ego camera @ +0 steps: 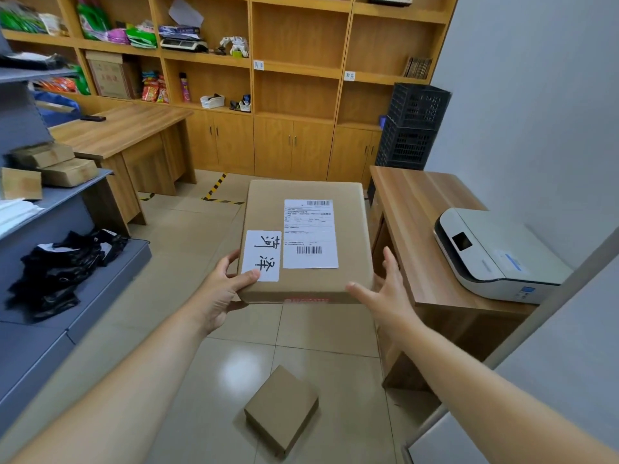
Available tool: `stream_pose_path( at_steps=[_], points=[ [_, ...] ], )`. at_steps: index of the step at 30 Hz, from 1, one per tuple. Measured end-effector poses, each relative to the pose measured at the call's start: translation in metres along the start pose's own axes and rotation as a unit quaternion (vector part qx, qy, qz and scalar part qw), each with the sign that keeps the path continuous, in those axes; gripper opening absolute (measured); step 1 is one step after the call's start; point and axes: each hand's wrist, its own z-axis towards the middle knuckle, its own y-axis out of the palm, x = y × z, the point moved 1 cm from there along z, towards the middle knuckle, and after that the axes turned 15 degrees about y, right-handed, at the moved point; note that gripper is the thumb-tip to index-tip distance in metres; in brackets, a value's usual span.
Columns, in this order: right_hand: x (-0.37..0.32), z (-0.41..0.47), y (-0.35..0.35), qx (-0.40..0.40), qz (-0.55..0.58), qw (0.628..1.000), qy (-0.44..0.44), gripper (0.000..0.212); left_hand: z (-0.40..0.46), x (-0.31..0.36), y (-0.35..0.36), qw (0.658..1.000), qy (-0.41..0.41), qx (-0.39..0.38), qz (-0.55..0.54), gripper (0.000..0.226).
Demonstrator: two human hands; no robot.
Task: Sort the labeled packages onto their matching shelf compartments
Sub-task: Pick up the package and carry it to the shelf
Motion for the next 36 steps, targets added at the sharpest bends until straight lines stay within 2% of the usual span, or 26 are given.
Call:
stream_pose_path(
  at_steps=[4, 10, 20, 24, 30, 36],
  points=[
    [0.003, 0.018, 0.006, 0.024, -0.040, 0.998, -0.035, 0.104, 0.022, -0.014, 0.020, 1.000, -0.004, 0.002, -0.013, 0.056],
    [0.011, 0.075, -0.004, 0.034, -0.053, 0.998, -0.016, 0.104, 0.071, -0.036, 0.051, 1.000, 0.008, -0.011, -0.005, 0.060],
    [-0.001, 0.240, -0.040, 0.023, -0.054, 0.998, -0.017, 0.103, 0.223, -0.062, 0.124, 0.996, 0.050, -0.022, 0.073, 0.057],
    [-0.010, 0.312, -0.061, 0.022, -0.053, 0.998, -0.017, 0.103, 0.283, -0.065, 0.160, 0.993, 0.070, 0.012, 0.096, 0.066],
    [-0.028, 0.382, -0.071, 0.008, -0.049, 0.998, -0.035, 0.102, 0.350, -0.070, 0.176, 0.986, 0.092, 0.016, 0.138, 0.068],
    [-0.053, 0.436, -0.064, -0.003, -0.037, 0.998, -0.049, 0.101, 0.407, -0.055, 0.175, 0.982, 0.092, 0.014, 0.166, 0.092]
  ],
)
